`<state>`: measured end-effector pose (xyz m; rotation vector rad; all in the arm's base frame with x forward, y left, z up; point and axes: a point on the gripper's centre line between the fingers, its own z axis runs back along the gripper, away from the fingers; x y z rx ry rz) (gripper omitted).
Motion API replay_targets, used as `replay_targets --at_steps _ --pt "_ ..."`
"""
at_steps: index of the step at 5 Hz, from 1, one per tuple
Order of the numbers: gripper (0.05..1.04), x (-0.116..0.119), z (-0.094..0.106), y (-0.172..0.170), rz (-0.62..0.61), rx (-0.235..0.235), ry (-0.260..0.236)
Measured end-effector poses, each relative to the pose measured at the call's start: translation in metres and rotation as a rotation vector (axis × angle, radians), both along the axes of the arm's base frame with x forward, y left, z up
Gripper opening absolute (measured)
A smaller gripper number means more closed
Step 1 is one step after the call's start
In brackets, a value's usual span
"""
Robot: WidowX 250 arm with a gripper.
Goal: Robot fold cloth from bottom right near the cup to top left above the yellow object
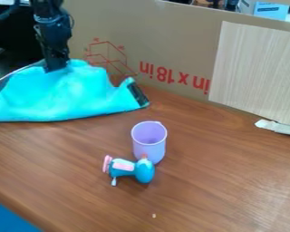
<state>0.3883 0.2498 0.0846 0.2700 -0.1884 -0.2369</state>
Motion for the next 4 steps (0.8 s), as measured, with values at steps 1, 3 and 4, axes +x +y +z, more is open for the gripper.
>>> replay_targets --at_steps 1,3,4 --pt "0.225 0.0075 0.0045 0.0037 -0.022 0.010 -0.011" --pt "0.794 0.0076 0.0054 0.0078 -0.023 0.005 -0.016" --pt "1.000 0.0057 0.0000 0.0046 -0.023 -0.011 -0.011"
